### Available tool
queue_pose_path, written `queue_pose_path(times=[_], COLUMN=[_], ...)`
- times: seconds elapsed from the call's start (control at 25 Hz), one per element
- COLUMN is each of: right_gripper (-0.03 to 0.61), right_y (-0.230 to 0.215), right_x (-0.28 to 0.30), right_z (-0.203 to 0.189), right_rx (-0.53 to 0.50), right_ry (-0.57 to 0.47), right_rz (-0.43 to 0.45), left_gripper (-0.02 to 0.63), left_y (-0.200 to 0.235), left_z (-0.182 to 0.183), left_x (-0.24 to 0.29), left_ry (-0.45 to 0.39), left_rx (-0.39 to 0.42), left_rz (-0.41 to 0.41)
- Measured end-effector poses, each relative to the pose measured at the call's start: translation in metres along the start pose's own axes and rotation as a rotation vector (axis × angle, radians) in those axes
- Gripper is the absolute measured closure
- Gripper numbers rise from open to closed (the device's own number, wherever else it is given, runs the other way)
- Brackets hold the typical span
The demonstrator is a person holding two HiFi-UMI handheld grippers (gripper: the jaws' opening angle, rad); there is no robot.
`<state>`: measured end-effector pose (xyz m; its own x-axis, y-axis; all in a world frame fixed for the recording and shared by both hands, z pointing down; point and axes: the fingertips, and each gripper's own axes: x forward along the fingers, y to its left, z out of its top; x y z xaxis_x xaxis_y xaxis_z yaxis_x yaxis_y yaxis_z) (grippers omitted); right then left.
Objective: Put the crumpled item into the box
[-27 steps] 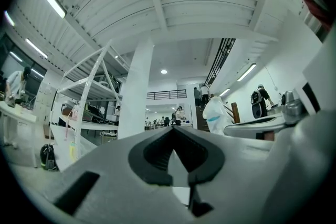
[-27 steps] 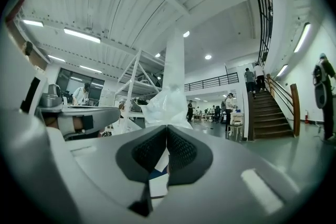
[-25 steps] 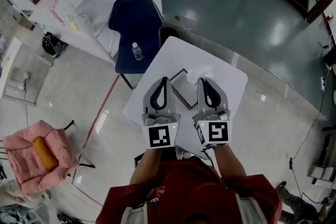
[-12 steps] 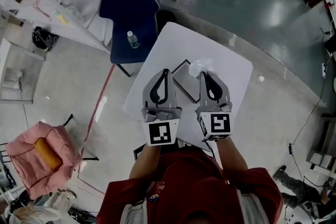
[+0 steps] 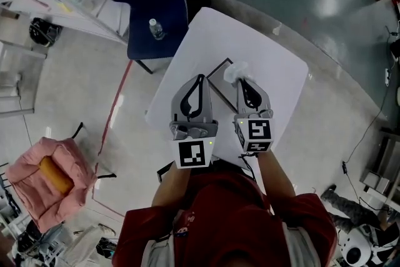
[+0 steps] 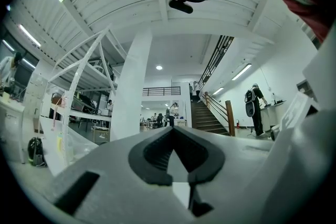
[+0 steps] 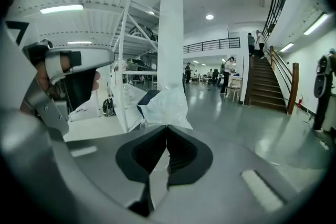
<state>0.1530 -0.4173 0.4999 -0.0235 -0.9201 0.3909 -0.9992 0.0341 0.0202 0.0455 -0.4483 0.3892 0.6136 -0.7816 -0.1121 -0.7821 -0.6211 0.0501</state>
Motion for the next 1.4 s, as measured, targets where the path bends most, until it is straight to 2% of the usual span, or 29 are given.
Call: queue_pose_path(times=[0.56, 0.84, 1.4], right_gripper=[0.572, 0.572, 0.572], right_y=[-0.004, -0.009, -0.003], right_x=[0.063, 0.079, 0.117], right_z=[-0.103, -0.152, -0.197], right_rx=[0.036, 0.104, 0.027], right_ry=[0.283, 0.412, 0.662], right_rz=[0.030, 0.033, 0.107], left_gripper=[0.611, 0.611, 0.611], left_y=[0.030, 0.038, 0.046], left_z=[-0.041, -0.059, -0.078], left_x=[0.021, 0.016, 0.024], left_ry=[0.065, 0.100, 0.117], left_rx=[-0.015, -0.033, -0.056], left_rz=[-0.004, -0.003, 0.000])
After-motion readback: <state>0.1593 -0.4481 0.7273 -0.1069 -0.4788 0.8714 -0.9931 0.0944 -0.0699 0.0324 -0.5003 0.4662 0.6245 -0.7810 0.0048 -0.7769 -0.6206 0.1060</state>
